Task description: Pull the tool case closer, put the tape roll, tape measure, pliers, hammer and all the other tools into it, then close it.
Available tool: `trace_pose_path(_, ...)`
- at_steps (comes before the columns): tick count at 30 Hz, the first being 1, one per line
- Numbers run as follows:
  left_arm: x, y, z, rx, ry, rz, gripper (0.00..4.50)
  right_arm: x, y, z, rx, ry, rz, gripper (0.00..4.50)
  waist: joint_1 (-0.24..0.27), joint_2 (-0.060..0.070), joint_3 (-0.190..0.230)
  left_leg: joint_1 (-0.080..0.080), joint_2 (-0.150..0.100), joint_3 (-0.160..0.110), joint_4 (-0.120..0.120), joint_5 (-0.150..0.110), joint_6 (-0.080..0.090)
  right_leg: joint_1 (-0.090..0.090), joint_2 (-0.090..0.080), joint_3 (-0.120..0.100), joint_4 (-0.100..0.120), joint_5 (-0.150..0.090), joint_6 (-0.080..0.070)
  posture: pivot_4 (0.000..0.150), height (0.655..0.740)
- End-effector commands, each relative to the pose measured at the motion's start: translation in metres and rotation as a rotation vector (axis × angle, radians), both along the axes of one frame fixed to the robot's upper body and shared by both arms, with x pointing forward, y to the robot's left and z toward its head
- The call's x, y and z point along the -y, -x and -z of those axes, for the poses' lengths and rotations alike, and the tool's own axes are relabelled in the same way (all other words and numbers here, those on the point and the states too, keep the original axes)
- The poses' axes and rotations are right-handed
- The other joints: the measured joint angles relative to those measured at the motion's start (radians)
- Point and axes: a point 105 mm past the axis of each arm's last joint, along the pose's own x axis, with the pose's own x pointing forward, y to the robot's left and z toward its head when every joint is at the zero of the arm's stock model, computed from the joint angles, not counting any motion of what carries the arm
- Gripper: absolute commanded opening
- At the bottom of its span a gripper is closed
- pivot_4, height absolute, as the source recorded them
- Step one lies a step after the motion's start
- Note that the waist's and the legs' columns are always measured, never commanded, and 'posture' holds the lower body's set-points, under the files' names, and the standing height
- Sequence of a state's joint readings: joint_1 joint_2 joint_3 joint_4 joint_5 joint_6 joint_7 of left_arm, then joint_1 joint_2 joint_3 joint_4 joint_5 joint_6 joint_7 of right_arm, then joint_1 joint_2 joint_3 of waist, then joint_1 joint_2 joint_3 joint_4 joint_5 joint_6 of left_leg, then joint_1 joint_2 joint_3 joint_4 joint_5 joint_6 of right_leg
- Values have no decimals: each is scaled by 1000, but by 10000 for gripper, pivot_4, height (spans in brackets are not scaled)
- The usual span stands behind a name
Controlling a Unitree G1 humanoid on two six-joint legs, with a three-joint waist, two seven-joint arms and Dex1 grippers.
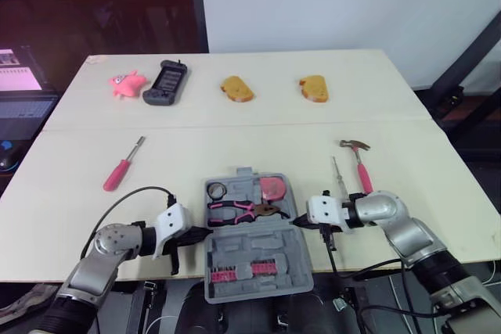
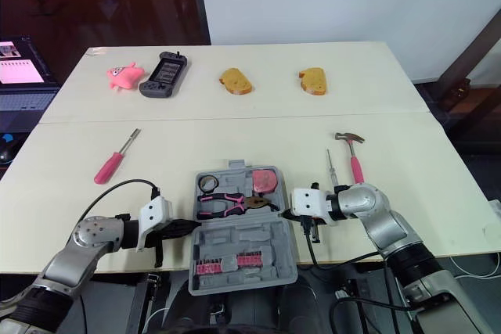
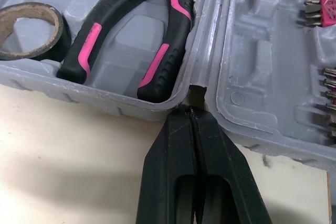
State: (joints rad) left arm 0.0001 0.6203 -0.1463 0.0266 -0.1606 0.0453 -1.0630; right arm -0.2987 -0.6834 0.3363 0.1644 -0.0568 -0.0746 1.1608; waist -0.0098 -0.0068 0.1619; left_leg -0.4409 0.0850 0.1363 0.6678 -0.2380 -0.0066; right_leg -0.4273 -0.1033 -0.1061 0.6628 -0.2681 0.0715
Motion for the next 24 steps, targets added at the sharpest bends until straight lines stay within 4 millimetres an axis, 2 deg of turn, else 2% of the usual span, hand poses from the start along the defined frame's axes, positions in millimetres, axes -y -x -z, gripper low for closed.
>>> trace_pose_path(1, 17, -1, -7, 27, 38, 39, 271, -14, 6, 0, 0, -19, -49, 0, 0, 0, 0, 0, 0, 0, 0, 0, 0, 0, 0, 0, 0, 0, 0, 1500, 7188)
trace_pose_path(7, 22, -9, -11, 47, 43, 22, 271, -16, 2, -3, 9, -22, -46, 0, 2, 0, 0, 0, 0, 0, 1, 0, 0, 1, 0, 0, 0, 0, 0, 1500, 7188)
trace_pose_path(15, 23, -39, -17, 123, 9, -50, 271, -18, -23, -6, 23, -29, -10, 0, 0, 0, 0, 1, 0, -1, 1, 2, 0, 1, 0, 0, 2, 0, 0, 1500, 7188)
trace_pose_path(24, 4, -70, -24, 198, -73, -150, 271, -26, -50, -11, 48, -50, 12, 0, -3, 0, 0, 2, 0, 0, 1, 3, -1, 1, 0, 0, 3, 1, 0, 1500, 7188)
